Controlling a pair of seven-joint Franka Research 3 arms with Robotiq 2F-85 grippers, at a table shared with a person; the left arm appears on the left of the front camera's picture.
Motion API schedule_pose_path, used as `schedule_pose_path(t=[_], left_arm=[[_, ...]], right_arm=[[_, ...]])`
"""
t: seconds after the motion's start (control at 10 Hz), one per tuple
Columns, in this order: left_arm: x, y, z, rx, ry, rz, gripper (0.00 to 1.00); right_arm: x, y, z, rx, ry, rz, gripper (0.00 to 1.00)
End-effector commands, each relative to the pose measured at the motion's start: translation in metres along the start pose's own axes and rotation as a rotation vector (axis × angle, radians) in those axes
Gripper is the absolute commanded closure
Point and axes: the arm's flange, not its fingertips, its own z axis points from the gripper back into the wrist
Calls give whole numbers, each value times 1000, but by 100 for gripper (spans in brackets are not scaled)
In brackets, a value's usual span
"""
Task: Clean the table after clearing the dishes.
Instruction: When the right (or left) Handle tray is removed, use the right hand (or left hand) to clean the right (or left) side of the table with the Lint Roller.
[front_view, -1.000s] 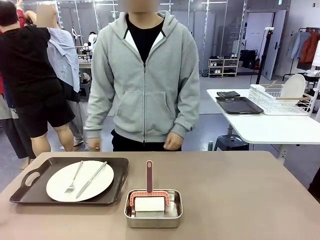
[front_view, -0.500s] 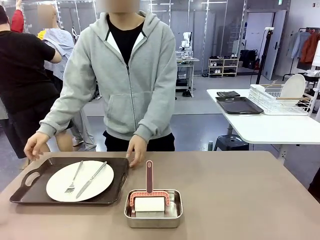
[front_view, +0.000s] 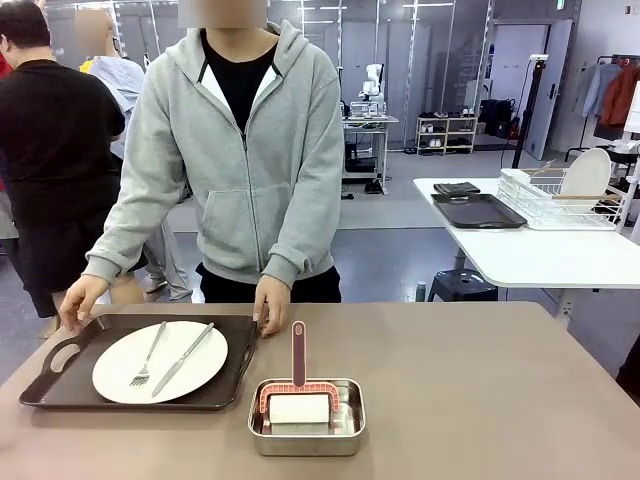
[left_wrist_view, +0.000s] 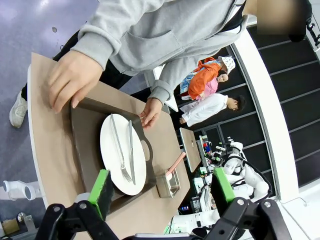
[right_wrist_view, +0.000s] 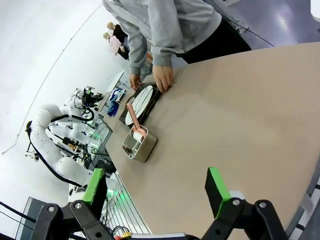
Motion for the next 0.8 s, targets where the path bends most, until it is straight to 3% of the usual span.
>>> schedule_pose_path(t=[0.0, 0.7], left_arm=[[-1, -2, 3, 8, 2, -3, 0], [-1, -2, 3, 8, 2, -3, 0]], right_arm=[[-2, 6, -2, -11, -11, 9, 0], [-2, 6, -2, -11, -11, 9, 0]])
